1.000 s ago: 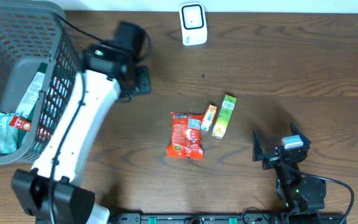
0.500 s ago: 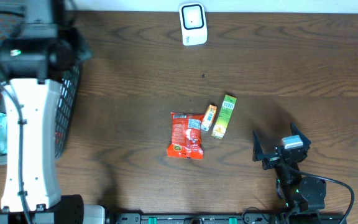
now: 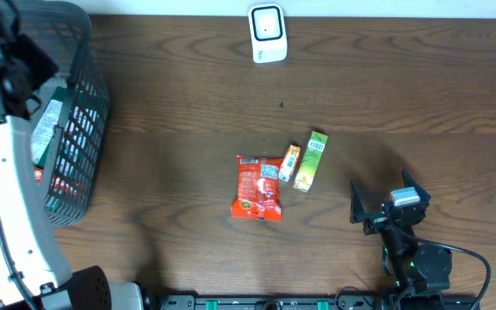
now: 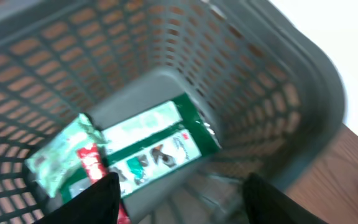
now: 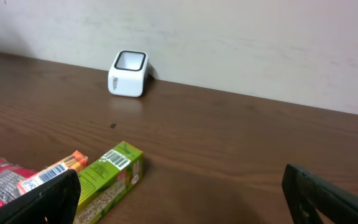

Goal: Scan the item barcode
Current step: 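Move the left gripper back over the grey basket, then reach into the basket and grasp the red Nescafe stick sachet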

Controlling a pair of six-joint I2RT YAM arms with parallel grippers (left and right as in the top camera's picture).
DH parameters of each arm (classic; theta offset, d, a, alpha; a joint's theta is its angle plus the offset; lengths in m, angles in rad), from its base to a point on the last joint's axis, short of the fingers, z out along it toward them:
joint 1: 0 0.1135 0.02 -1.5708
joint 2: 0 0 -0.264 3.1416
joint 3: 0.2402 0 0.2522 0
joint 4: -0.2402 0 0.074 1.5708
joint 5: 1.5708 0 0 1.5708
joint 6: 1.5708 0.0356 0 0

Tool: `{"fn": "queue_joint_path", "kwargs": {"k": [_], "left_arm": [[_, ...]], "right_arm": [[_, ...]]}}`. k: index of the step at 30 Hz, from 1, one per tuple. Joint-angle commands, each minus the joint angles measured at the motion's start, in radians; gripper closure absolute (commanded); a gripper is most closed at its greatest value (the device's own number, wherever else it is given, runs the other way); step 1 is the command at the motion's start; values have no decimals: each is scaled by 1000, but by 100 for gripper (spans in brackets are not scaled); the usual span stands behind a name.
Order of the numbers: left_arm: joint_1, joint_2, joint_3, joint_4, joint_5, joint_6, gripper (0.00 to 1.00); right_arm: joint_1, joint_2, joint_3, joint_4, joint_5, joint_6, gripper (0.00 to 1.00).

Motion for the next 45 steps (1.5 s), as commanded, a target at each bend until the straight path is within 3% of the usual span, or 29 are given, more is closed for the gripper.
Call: {"fn": "queue_joint_path", "kwargs": {"k": [1,26,29,45], "left_arm": [[61,-5,2,2,-13,6,35],[191,156,-44,89,-13,-13,30],[211,157,-44,95,-12,-13,25],[226,226,-44,114,-5,-3,19]], "right_arm": [[5,-5,-1,-3,-1,11,1],[5,-5,-1,-3,-1,11,1],[5,-5,-1,-3,-1,11,1],[5,-5,-1,-3,-1,11,1]]}}
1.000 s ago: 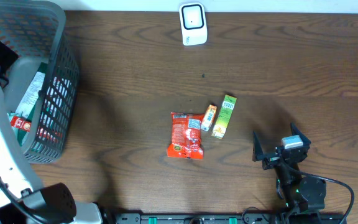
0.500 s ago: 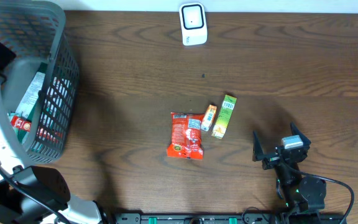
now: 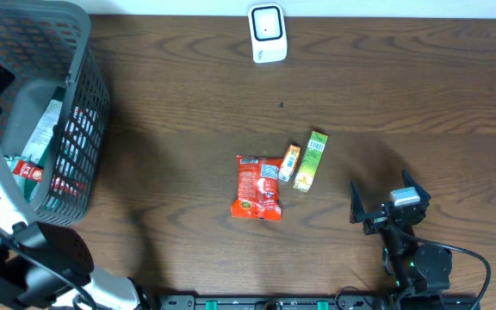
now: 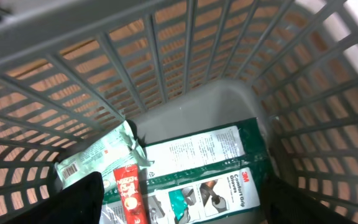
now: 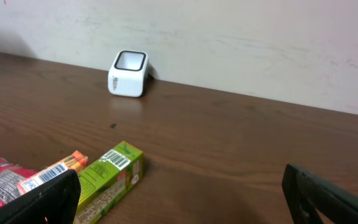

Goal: Scan the item barcode
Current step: 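Reach into the basket and grasp the red Nescafe stick sachet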

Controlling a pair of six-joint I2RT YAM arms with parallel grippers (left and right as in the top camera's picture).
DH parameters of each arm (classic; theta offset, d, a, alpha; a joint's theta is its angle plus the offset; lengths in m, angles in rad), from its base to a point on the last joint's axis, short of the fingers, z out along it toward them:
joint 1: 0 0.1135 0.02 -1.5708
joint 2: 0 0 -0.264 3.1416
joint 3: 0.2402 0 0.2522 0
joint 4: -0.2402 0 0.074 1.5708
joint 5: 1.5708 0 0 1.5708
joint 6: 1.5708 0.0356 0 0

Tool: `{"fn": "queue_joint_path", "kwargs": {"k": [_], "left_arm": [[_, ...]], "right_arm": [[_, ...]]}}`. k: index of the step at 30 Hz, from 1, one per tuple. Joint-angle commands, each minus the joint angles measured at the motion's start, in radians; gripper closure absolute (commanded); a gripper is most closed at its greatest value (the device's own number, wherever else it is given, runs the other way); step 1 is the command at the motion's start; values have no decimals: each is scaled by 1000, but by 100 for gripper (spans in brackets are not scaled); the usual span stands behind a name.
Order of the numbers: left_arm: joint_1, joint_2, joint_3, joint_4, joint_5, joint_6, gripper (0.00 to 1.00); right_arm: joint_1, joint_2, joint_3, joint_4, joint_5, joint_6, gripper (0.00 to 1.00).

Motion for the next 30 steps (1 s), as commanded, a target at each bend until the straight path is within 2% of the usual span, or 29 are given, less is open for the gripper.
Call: {"fn": "queue_joint_path", "kwargs": {"k": [1,5,11,15,22,30], "left_arm": [[3,45,-8,4,-5,13,19],[3,75,-8,10,-5,64,19],[3,107,-8,18,-2,68,18],[4,127,-8,34,33,131,18],[5,164,-8,35,42,149,8],[5,259,-10,-10,74,148,6]], "right_arm": [[5,-5,-1,-3,-1,11,1],[5,-5,-1,-3,-1,11,1],[5,-5,-1,-3,-1,11,1],[5,-5,-1,-3,-1,11,1],[5,-5,-1,-3,-1,11,1],[5,-5,-1,-3,-1,11,1]]}}
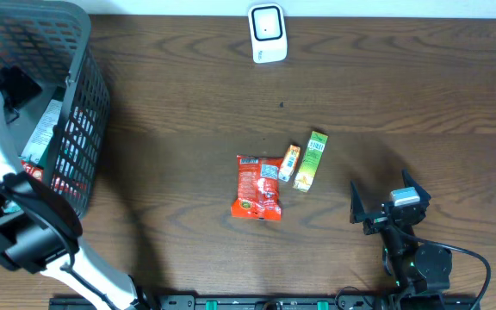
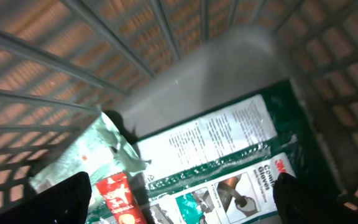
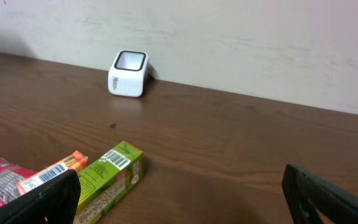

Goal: Scan the item barcode
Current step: 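Reach into the basket and grasp the red Nescafe stick sachet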

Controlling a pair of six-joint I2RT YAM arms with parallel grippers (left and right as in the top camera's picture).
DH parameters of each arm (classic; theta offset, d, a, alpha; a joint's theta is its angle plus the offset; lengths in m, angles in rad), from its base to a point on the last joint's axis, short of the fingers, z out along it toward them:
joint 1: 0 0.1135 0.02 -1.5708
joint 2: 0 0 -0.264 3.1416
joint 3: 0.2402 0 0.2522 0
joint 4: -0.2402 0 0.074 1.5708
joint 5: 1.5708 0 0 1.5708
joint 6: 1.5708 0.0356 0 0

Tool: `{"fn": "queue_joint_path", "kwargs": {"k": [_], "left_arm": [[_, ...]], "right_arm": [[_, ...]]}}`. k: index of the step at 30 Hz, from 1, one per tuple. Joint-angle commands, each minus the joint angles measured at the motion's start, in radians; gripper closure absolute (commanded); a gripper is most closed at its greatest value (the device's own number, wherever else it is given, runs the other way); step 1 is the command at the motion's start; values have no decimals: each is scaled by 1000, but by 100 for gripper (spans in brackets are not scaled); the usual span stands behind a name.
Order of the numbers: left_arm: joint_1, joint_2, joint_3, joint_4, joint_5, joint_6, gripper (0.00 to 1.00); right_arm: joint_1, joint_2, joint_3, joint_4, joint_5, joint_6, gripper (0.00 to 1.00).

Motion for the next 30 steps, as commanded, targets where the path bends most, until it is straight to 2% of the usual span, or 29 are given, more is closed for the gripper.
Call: {"fn": "queue_joint_path", "kwargs": {"k": [1,4,7,13,15,17,21,22,28,30], "left_arm": [[5,63,-10,-28,32,13,6],[6,95,-10,-66,33,-31,6],[16,105,-10,-119,34,-150,6],[20,77,-10,-184,33,-223,6],[20,72,-10,-215,33,-254,9],[20,71,-10,-240,33,-274,23],[20,71,-21,-267,32,-288,61],[20,71,-24,-270,32,-288,68],[20,71,-54,-277,25,-287,81],[20,68,-69,-278,13,-287,92]], "right_arm": [[5,-5,-1,-3,-1,11,1],[5,-5,-1,-3,-1,11,1],[5,-5,-1,-3,-1,11,1],[5,-5,-1,-3,-1,11,1],[5,-5,-1,-3,-1,11,1],[5,-5,-1,-3,-1,11,1],[5,-5,-1,-3,-1,11,1],[5,-5,-1,-3,-1,11,1],[5,-5,-1,-3,-1,11,1],[5,-5,-1,-3,-1,11,1]]}}
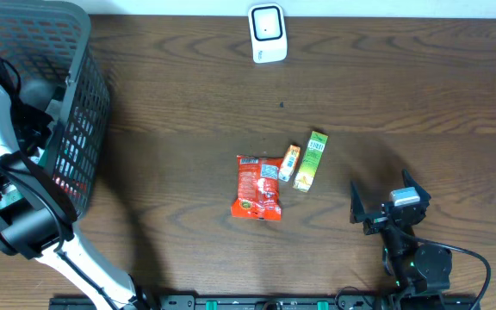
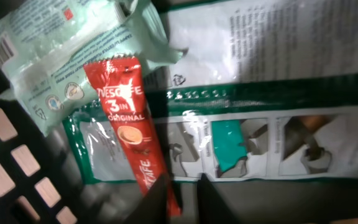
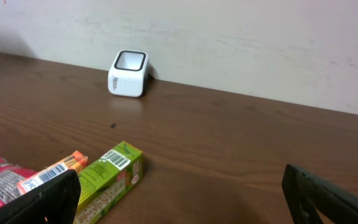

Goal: Scan the item barcode
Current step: 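Reach into the basket and grasp the red Nescafe stick sachet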

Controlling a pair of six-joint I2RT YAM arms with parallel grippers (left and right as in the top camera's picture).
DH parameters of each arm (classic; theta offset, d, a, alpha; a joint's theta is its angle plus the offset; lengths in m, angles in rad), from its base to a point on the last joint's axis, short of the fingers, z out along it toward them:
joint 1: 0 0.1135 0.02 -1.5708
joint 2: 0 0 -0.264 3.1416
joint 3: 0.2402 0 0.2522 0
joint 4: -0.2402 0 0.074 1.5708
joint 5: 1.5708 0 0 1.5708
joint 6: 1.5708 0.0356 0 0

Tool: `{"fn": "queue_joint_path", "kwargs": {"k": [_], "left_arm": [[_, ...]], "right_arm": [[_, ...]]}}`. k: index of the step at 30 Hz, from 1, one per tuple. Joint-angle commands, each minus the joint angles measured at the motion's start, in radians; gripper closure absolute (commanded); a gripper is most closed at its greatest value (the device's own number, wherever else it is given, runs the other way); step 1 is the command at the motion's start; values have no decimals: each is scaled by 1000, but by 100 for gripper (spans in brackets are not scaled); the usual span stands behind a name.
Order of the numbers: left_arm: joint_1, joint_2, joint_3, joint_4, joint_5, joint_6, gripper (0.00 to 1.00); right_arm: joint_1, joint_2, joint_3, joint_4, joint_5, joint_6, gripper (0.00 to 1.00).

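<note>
My left gripper (image 2: 182, 186) is deep inside the grey basket (image 1: 80, 103), its jaws drawn close together around the lower end of a red Nescafe sachet (image 2: 129, 124). The sachet lies over a green-and-white packet (image 2: 260, 118), beside a pale mint wrapper (image 2: 61, 50). The white barcode scanner (image 1: 267, 33) stands at the table's far edge, also in the right wrist view (image 3: 128, 73). My right gripper (image 3: 179, 199) rests open near the front right, nothing between its fingers.
At mid-table lie a red pouch (image 1: 257, 187), a small orange box (image 1: 289, 162) and a green box (image 1: 312, 160) with its barcode facing up. The basket's mesh walls enclose the left arm at the far left.
My left gripper was wide open above the packets in the basket; now it is down on them with its jaws narrowed onto the red sachet. The right arm has not moved.
My left gripper first looked into the basket from above its rim, open. It was then lower inside, still open, over the green packet and red sachet. Now it sits at the basket floor, shut on the sachet's end. The table items and right arm stayed put.
</note>
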Motion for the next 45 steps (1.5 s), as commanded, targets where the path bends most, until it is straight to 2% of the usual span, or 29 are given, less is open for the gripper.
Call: {"fn": "queue_joint_path", "kwargs": {"k": [1,8,12,14,18,20,23,28,31,37,45], "left_arm": [[3,-40,-31,-6,-23,-8,92],[3,-166,-102,48,-30,-14,92],[3,-287,-208,111,-90,-71,90],[5,-337,-282,167,-122,-91,83],[20,-358,-405,281,-126,-87,55],[35,-347,-454,344,-131,-82,48],[72,-322,-496,420,-132,-82,46],[111,-280,-497,430,-129,-93,46],[114,-246,-497,445,-79,-93,47],[114,-192,-497,512,37,9,47],[113,-187,-502,506,36,8,47]], "right_arm": [[5,-5,-1,-3,-1,11,1],[5,-5,-1,-3,-1,11,1],[5,-5,-1,-3,-1,11,1],[5,-5,-1,-3,-1,11,1],[5,-5,-1,-3,-1,11,1],[5,-5,-1,-3,-1,11,1],[5,-5,-1,-3,-1,11,1],[5,-5,-1,-3,-1,11,1],[5,-5,-1,-3,-1,11,1],[5,-5,-1,-3,-1,11,1],[5,-5,-1,-3,-1,11,1]]}}
